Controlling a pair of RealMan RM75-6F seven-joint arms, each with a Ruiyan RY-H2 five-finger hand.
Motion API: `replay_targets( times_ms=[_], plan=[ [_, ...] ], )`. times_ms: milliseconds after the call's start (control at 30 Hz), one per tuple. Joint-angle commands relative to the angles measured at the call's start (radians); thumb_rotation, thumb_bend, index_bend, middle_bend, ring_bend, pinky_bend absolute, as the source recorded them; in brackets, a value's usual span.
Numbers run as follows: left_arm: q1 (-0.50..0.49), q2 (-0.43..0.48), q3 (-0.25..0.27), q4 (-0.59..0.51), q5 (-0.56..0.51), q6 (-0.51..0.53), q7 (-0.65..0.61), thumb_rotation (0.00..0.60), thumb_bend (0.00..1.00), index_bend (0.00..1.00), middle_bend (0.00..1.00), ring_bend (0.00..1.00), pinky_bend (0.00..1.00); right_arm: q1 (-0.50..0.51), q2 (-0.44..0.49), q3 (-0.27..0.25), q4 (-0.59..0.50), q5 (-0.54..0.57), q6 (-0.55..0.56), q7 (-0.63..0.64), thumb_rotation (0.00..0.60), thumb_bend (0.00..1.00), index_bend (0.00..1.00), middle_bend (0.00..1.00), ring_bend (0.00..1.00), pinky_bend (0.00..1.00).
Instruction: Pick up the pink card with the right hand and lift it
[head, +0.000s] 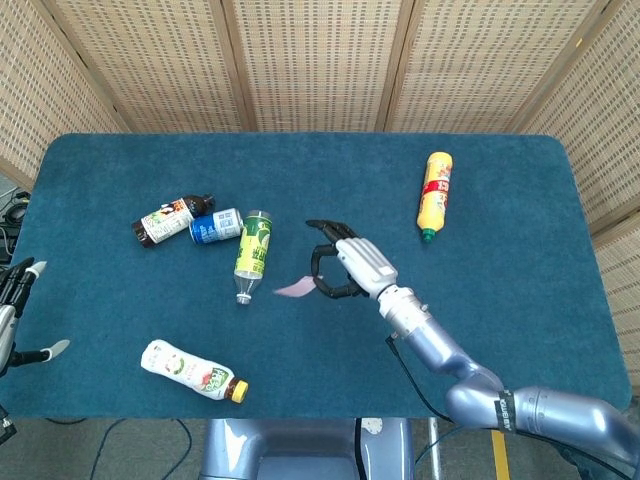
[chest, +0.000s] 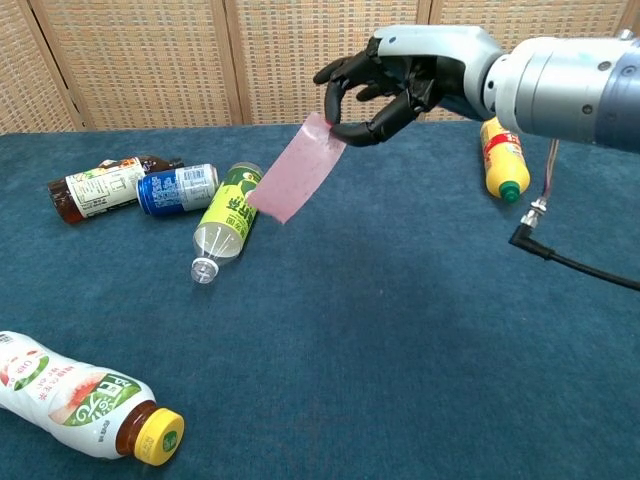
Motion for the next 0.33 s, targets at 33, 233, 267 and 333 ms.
replay_targets(
  times_ms=[33, 233, 267, 333],
  plan=[
    [0.002, 0.001, 0.002, -0.001, 0.004, 0.002, -0.001, 0.600, 0.00, 0.00, 0.00, 0.00, 0.00, 0.000, 0.015, -0.036, -0.043, -0.017, -0.029, 0.015, 0.600, 0.67, 0.85, 0.14, 0.00, 0.00],
    [0.006, 0.002, 0.005, -0.003, 0.012, 0.010, -0.002, 0.600, 0.00, 0.00, 0.00, 0.00, 0.00, 0.024, -0.020, -0.082, -0.031, -0.020, -0.034, -0.011, 0.600, 0.66, 0.83, 0.14, 0.00, 0.00],
    [0.007, 0.003, 0.005, -0.003, 0.011, 0.011, -0.003, 0.600, 0.00, 0.00, 0.00, 0.00, 0.00, 0.026, -0.027, -0.087, -0.028, -0.017, -0.032, -0.012, 0.600, 0.66, 0.82, 0.14, 0.00, 0.00],
    [0.008, 0.004, 0.005, -0.003, 0.012, 0.013, -0.006, 0.600, 0.00, 0.00, 0.00, 0.00, 0.00, 0.029, -0.036, -0.095, -0.022, -0.015, -0.027, -0.014, 0.600, 0.66, 0.81, 0.14, 0.00, 0.00]
  ],
)
